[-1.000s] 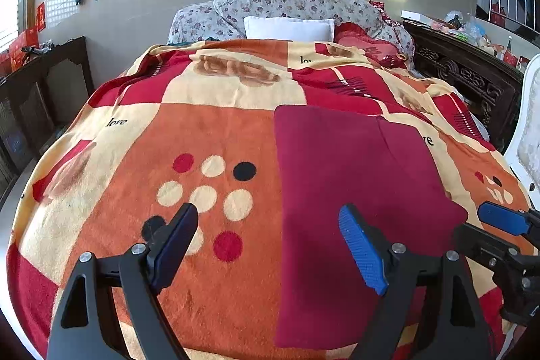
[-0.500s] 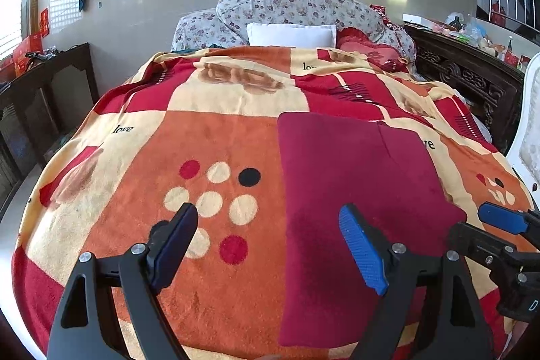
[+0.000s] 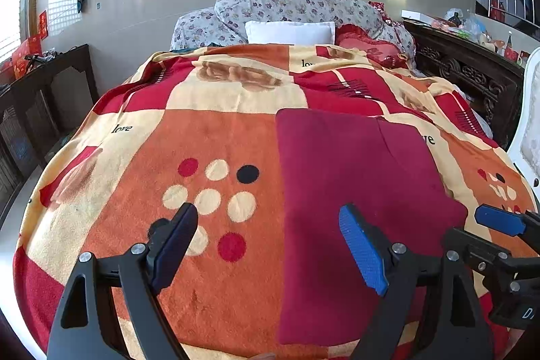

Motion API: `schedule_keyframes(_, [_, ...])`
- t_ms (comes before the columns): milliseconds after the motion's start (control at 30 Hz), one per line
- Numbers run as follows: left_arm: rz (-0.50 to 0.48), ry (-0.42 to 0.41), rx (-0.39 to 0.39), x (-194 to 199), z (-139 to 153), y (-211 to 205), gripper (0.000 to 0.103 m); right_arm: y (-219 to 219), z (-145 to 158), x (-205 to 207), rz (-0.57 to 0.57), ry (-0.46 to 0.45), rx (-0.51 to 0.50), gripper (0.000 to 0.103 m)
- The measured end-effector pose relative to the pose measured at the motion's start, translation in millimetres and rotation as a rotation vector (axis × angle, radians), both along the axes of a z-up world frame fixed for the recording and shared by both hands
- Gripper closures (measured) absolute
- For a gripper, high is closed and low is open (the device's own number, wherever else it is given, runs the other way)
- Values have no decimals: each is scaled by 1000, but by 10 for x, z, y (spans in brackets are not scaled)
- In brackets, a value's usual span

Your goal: Fold small clothes

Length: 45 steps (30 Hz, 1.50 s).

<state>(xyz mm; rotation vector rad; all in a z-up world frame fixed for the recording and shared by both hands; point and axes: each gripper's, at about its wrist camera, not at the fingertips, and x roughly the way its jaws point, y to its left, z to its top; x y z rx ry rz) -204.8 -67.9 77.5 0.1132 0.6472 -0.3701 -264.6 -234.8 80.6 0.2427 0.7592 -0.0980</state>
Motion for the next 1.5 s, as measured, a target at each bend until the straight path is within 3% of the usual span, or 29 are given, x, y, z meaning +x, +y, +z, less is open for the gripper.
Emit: schedule_keyframes(1500, [-20, 11, 21, -17, -64, -69, 18, -73, -21, -11, -31, 6, 8, 16])
